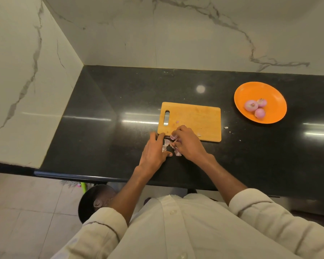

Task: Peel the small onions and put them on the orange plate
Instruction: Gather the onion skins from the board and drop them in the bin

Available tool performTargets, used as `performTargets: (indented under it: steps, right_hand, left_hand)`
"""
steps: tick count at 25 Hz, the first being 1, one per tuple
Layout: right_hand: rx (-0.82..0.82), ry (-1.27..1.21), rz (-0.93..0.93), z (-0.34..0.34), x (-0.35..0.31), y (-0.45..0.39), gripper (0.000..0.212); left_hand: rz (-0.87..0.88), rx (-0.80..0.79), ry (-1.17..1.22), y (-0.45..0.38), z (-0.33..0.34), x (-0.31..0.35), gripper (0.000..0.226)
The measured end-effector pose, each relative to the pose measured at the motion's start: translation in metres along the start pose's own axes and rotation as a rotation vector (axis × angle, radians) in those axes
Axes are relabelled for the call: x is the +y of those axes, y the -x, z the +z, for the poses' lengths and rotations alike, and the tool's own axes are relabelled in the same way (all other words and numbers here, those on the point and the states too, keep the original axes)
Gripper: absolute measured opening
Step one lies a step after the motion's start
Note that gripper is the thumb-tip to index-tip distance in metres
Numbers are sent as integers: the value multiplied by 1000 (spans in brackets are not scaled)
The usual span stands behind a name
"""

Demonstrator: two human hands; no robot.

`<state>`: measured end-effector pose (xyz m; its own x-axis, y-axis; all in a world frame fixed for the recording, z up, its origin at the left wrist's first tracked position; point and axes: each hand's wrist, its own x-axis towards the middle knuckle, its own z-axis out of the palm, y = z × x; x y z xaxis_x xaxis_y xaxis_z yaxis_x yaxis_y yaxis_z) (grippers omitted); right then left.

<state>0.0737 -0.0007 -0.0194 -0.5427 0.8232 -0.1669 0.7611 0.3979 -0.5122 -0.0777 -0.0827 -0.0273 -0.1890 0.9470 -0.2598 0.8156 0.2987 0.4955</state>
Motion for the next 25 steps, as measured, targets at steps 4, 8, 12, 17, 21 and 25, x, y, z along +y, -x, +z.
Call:
performTargets:
  steps: [4,8,12,17,21,25]
  right_hand:
    - [-26,10,53,-8,8,14,64]
    - [-77,69,31,2,4,29,72]
    - [61,59,-58,19,-1,35,45]
    - [114,-14,-3,21,-4,27,24]
    - [116,-156,118,18,-4,20,27]
    - [144,-376,185,15,7,16,24]
  left_hand:
    - [5,18,49,1,1,2,84]
    - [79,20,8,3,7,6,75]
    - [114,43,-1,4,12,9,56]
    - [36,119,112,5,18,15,27]
    - [-80,210,261,3,14,26,17]
    - [-169,221,491,5,18,23,16]
